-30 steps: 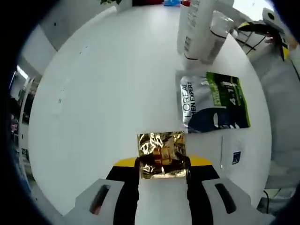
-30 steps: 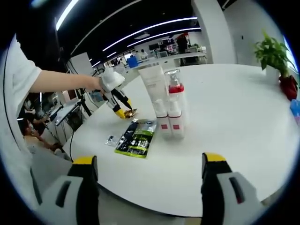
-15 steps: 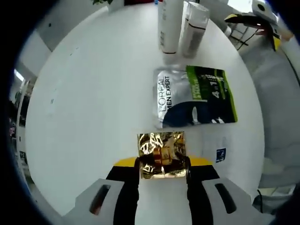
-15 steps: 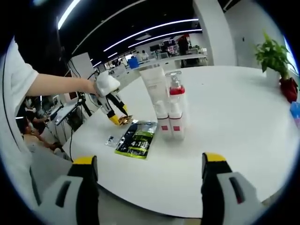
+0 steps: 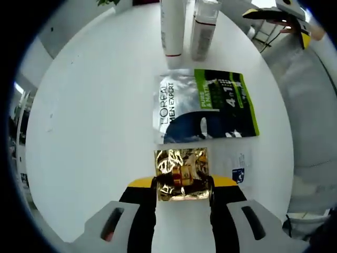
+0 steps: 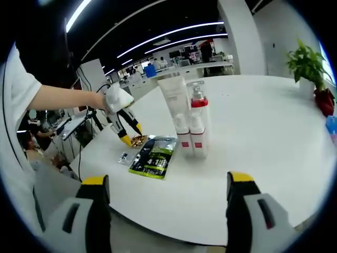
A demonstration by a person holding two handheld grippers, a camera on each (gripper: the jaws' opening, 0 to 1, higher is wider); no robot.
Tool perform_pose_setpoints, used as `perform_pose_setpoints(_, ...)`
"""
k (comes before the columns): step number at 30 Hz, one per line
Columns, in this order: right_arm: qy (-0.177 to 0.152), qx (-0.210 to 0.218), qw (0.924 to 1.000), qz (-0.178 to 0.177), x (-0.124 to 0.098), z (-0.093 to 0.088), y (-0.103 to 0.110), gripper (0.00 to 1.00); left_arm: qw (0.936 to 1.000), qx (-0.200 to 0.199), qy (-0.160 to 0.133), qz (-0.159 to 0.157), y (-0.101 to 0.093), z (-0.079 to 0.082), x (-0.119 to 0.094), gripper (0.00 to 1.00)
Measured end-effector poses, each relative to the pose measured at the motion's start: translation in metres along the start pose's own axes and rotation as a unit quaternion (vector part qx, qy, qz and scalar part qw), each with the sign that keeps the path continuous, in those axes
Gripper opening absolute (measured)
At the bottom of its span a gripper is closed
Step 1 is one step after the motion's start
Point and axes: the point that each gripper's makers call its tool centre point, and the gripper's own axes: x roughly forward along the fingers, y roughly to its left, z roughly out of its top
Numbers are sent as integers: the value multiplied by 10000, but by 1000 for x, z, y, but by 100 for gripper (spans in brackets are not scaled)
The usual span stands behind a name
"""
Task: Arrange the skincare products in the storage area until every visible bottle or jar stands upright without overlapping.
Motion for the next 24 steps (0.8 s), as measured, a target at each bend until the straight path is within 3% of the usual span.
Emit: perform_pose_setpoints(24,-5,-2,10000,-4,0,0,0,92,10000,-7,45,87,2,-2,4,38)
